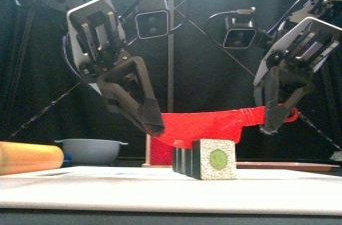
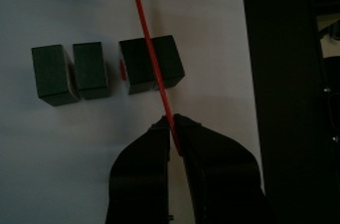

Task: Place sushi on board then cut the sushi with the knife then place the pieces on the plate
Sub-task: Cut the sushi into 4 pieces

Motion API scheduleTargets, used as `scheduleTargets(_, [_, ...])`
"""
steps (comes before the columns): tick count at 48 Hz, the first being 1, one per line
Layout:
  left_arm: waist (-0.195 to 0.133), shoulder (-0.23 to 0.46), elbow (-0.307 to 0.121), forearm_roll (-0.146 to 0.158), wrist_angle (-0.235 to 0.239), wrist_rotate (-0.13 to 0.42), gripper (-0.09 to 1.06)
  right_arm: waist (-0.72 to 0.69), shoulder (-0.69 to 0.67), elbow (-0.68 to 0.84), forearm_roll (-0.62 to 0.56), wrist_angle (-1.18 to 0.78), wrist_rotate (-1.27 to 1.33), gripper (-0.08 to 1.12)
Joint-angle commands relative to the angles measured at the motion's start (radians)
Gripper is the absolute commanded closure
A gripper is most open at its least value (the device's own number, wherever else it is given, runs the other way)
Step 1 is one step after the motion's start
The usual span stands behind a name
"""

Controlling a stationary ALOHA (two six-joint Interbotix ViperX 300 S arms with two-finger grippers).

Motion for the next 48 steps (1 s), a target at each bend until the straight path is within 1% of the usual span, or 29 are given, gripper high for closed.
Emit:
scheduleTargets(1, [-0.026, -0.012, -0.025, 0.0, -0.006, 0.003, 0.5, -0.044, -0.029, -0.017, 0.005, -0.006, 0.008, 0.9])
scheduleTargets(16, [-0.028, 0.006, -0.023, -0.002, -0.006, 0.002, 0.5, -0.028, -0.008, 0.003, 0.037, -0.002, 0.008, 0.9])
scheduleTargets(28, [-0.04, 0.043, -0.031, -0.011, -0.005, 0.002, 0.5, 0.006, 0.028, 0.014, 0.072, -0.002, 0.008, 0.9])
scheduleTargets(41, [-0.044, 0.046, -0.026, -0.023, -0.005, 0.002, 0.5, 0.026, 0.055, 0.011, 0.084, -0.002, 0.008, 0.9])
scheduleTargets(48, [-0.044, 0.055, -0.028, -0.026, 0.011, 0.002, 0.5, 0.026, 0.067, 0.009, 0.084, -0.006, 0.008, 0.9])
